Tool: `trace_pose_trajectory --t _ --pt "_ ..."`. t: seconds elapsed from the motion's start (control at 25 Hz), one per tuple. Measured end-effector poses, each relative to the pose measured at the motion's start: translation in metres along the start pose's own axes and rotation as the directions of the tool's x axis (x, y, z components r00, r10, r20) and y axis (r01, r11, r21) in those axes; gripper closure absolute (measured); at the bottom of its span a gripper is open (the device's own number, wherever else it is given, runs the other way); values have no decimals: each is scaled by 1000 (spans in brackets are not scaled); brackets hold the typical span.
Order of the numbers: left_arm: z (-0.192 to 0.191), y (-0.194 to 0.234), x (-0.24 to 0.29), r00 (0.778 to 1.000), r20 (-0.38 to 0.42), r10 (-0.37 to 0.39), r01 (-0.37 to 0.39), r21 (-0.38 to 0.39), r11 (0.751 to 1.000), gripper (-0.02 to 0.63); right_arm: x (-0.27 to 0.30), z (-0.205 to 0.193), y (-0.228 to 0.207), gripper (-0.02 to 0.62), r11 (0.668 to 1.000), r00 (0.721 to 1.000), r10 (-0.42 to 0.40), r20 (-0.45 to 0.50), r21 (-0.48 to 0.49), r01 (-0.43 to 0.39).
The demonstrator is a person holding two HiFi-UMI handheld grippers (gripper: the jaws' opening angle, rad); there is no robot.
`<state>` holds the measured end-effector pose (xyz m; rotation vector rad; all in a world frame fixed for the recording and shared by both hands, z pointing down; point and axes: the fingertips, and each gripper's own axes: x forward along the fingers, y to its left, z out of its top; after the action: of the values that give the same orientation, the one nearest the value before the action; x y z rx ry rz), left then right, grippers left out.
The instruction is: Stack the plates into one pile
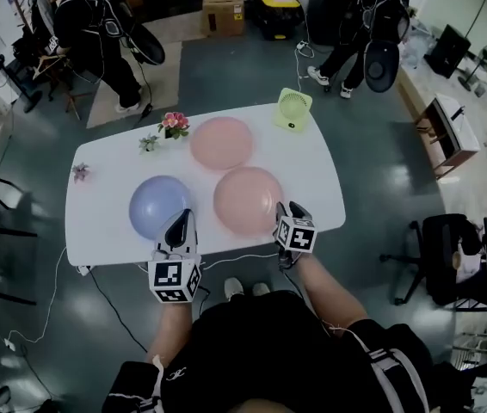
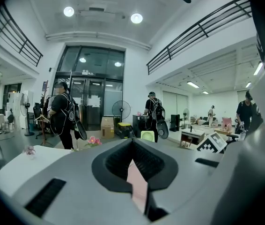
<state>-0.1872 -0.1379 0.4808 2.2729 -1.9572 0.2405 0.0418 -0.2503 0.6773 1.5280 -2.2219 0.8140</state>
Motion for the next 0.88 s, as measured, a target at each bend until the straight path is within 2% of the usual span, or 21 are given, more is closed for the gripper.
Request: trace_pose_trajectory --t 0.32,0.44,0.52,0.6,0.72,0.8,0.88 --pt "-22 22 -13 998 -46 51 -52 -24 998 595 27 -70 -1 446 998 979 -37 -201 40 46" --pt "-29 29 -17 996 -59 66 -67 -30 997 595 34 -89 -1 443 986 969 -8 -248 160 49" --pt "-31 31 -20 995 -63 73 -75 -33 997 595 39 -96 -1 446 960 966 38 -257 277 36" --pt "-33 33 -22 995 -67 79 -82 -37 996 595 44 -101 4 463 909 955 113 -273 417 11" --pt "-37 32 -24 994 -75 79 -83 -44 996 595 49 -108 9 503 775 940 216 -265 631 0" --pt "-39 31 -24 994 -78 77 -81 -45 996 595 48 -108 6 518 706 941 233 -244 708 8" --pt "-40 29 -23 994 -81 72 -76 -45 996 595 45 -105 0 527 660 948 231 -217 751 11"
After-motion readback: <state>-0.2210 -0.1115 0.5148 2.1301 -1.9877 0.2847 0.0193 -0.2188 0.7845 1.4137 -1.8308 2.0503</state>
